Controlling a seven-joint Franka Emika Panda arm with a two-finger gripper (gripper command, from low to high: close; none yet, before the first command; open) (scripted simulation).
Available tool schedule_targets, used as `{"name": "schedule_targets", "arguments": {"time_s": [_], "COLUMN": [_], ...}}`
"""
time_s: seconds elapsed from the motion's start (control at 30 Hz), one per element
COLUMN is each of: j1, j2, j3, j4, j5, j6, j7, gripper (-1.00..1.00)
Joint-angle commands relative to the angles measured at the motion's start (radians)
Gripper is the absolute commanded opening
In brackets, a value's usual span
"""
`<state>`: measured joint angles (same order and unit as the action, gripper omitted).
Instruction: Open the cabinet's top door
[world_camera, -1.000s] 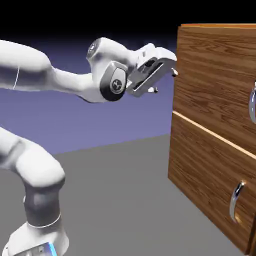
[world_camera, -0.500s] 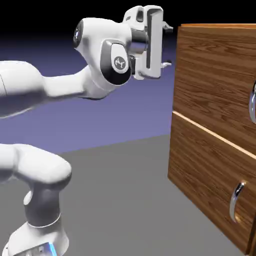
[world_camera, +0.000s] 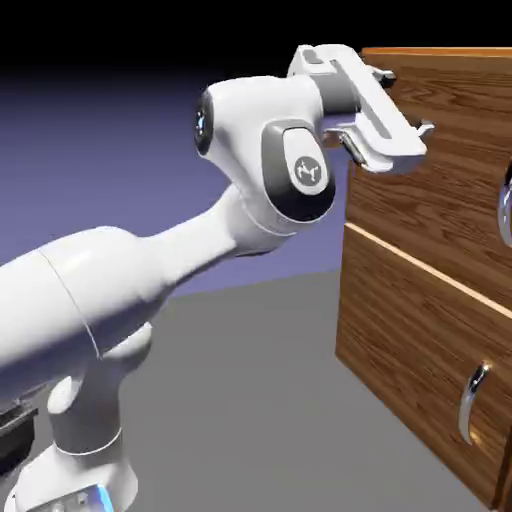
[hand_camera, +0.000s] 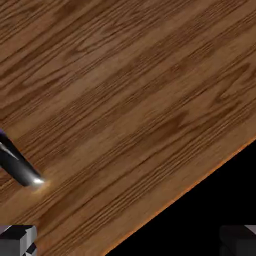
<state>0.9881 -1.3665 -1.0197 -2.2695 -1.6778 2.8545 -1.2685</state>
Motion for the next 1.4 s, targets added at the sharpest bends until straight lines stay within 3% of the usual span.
{"name": "schedule_targets", "arguments": {"time_s": [0.0,0.3,0.5,0.53,0.97,1.37], "j1": [0.021,0.209,0.362,0.362,0.029,-0.276], "j2": [-0.017,-0.171,-0.163,-0.163,-0.253,-0.305], "j3": [-0.022,-0.219,-0.237,-0.237,-0.075,0.246], "j4": [0.012,0.116,0.254,0.254,-0.181,-0.597], "j5": [-0.036,-0.360,-0.413,-0.413,-0.664,-0.535], "j6": [-0.004,-0.039,-0.052,-0.052,-0.387,-0.770], "j7": [-0.044,-0.431,-0.419,-0.419,-0.073,0.143], "gripper": [0.00,0.00,0.00,-1.00,-1.00,-1.00]}}
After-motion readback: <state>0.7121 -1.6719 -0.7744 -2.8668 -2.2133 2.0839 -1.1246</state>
